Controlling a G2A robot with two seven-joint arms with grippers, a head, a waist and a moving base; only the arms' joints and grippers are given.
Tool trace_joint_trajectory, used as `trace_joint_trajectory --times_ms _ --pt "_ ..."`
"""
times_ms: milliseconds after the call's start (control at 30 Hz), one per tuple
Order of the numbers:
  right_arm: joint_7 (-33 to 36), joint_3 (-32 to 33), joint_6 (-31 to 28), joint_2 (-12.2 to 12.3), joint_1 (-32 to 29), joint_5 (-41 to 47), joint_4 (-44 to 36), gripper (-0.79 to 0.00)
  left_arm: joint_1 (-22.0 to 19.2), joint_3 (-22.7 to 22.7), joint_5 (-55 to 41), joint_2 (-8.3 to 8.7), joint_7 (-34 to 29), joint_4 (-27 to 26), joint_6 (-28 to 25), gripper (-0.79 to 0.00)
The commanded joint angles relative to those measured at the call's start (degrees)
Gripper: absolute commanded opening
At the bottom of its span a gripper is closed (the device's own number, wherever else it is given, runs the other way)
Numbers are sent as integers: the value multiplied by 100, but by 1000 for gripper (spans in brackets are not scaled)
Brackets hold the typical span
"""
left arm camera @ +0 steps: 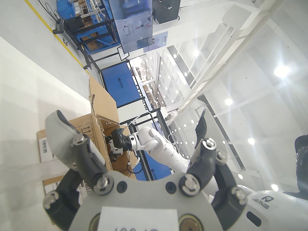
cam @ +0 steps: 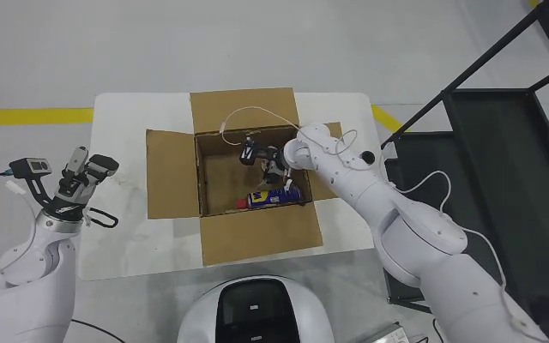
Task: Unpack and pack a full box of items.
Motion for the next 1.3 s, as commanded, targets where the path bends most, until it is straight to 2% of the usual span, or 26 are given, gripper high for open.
trace_joint_trajectory --times_ms 0,433,533,567,633,767,800,833,867,1267 --pt "-28 3 50 -58 22 43 136 0 0 0 0 0 0 0 0 0" --pt "-39 -63 302 -404 111 29 779 -3 0 0 0 0 0 0 0 0" --pt "-54 -79 312 -474 117 9 893 -86 0 0 0 0 0 0 0 0" --pt "-69 -86 300 -495 118 -3 930 -139 0 0 0 0 0 0 0 0" --pt "-102 -90 277 -533 126 -14 1010 -326 0 0 0 0 0 0 0 0" --pt "-145 -97 218 -602 144 -41 1136 -511 0 0 0 0 0 0 0 0" --pt "-170 -97 211 -617 152 -49 1153 -600 0 0 0 0 0 0 0 0" --pt "-189 -97 202 -629 161 -61 1174 -733 0 0 0 0 0 0 0 0" --pt "-206 -100 182 -641 172 -79 1183 -785 0 0 0 0 0 0 0 0" --pt "-356 -132 -41 -673 331 -457 944 -785 0 0 0 0 0 0 0 0"
